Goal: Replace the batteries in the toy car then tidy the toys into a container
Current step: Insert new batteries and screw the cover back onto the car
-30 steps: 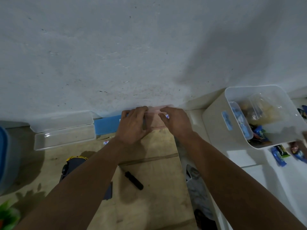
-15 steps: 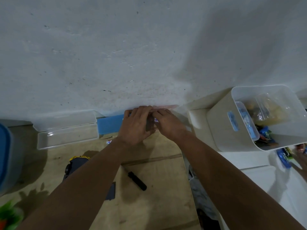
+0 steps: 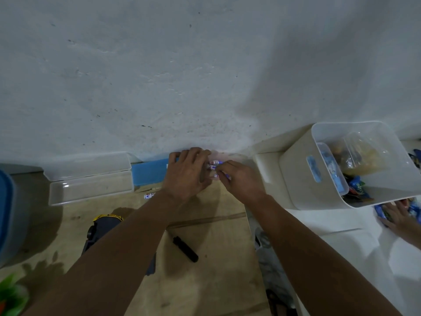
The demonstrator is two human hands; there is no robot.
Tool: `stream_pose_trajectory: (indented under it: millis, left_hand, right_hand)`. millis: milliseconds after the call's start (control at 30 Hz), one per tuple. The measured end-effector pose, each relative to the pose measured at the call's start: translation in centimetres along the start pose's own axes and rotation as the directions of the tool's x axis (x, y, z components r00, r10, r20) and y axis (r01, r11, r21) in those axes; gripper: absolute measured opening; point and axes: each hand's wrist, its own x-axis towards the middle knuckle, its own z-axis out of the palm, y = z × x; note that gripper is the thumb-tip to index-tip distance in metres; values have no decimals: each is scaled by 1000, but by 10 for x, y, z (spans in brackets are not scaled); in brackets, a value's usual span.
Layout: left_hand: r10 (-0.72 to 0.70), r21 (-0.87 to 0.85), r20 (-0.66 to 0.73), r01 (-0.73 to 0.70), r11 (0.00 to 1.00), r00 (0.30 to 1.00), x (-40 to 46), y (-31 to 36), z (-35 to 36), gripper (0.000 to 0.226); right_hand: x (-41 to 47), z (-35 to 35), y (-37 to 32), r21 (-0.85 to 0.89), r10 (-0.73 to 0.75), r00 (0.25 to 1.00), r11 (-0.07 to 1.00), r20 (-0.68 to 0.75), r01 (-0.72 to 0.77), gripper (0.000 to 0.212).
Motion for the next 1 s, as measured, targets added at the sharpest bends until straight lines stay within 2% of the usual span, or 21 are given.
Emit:
stream_pose_trajectory:
  millis: [167, 233, 300, 533, 767, 1000]
  left_hand:
    - [41, 13, 3, -41, 999, 999, 0, 3, 2, 71]
    - [45, 28, 17, -45, 999, 999, 2, 6, 2, 66]
    - [48, 50, 32, -49, 998, 998, 2, 8, 1, 60]
    - [92, 153, 99, -106, 982, 991, -1, 8, 0, 43]
    - [110, 190, 69, -121, 974, 992, -1, 3, -2, 37]
    - [69, 173, 119, -89, 981, 990, -4, 7, -5, 36]
  right_hand:
    - [-7, -7, 0, 194, 209, 977, 961, -50, -196, 27]
    - [-8, -8, 0, 173, 254, 965, 956, -72, -239, 31]
    - [-10, -7, 3, 112, 275, 957, 958, -94, -265, 27]
    - [-23, 9, 5, -57, 170, 985, 984, 20, -169, 22]
    - [-17, 18, 2, -18, 94, 990, 996, 103, -93, 33]
    - [-12, 17, 8, 37, 64, 988, 997, 138, -70, 45]
